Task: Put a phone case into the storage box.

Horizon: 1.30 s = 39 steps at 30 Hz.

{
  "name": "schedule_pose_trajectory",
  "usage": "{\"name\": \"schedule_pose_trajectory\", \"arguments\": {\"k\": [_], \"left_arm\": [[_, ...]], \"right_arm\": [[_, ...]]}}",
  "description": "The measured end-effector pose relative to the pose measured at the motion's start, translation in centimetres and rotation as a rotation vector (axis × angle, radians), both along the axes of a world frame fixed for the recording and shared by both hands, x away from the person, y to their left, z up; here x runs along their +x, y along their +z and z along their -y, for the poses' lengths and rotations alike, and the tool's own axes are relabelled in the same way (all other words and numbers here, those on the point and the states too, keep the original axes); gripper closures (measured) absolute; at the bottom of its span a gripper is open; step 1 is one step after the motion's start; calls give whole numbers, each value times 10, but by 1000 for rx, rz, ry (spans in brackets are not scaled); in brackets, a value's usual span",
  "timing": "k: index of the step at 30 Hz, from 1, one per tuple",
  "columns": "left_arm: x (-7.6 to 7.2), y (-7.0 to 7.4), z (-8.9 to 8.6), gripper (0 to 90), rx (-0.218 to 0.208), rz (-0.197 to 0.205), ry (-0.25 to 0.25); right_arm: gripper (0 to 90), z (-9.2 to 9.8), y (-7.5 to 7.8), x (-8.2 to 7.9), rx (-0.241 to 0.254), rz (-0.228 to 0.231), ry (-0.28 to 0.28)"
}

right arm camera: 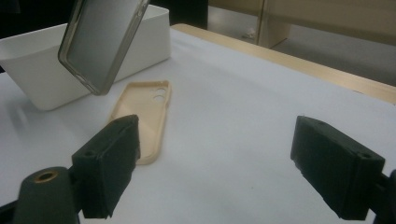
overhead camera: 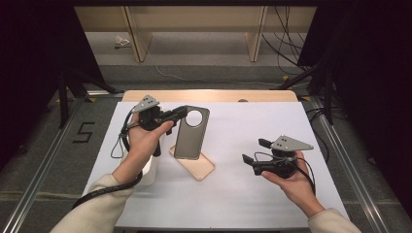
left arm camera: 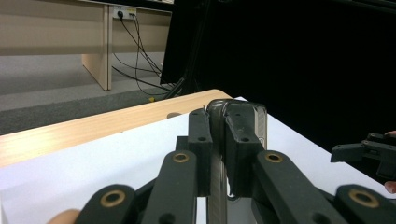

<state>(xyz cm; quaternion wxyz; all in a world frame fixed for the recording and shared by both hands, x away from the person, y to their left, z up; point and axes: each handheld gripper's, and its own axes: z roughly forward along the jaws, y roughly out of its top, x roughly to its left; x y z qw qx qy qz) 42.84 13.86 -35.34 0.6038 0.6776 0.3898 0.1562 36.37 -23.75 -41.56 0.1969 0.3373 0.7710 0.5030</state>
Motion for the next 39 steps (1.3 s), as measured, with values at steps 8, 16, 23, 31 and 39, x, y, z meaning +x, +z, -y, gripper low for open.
{"name": "schedule_pose_trajectory", "arguments": {"k": [8,16,23,31,39], "left_arm": [[2,3,-12,817,-7,10,11],[4,6,-20,818,-9,16,23],[6,11,-27,817,-6,21,35],[9,14,-37,818,-10,27,46],[11,19,-46,818,-15,36,59]], "right_arm": [[167,5,0,-3,0,1,-11],[167,9,-1,-5,3,1,-17],[166,13,-1,-6,6,1,-24],[167,16,-1,-7,10,-1,-30],[167,16,-1,-7,11,-3,-30]]}}
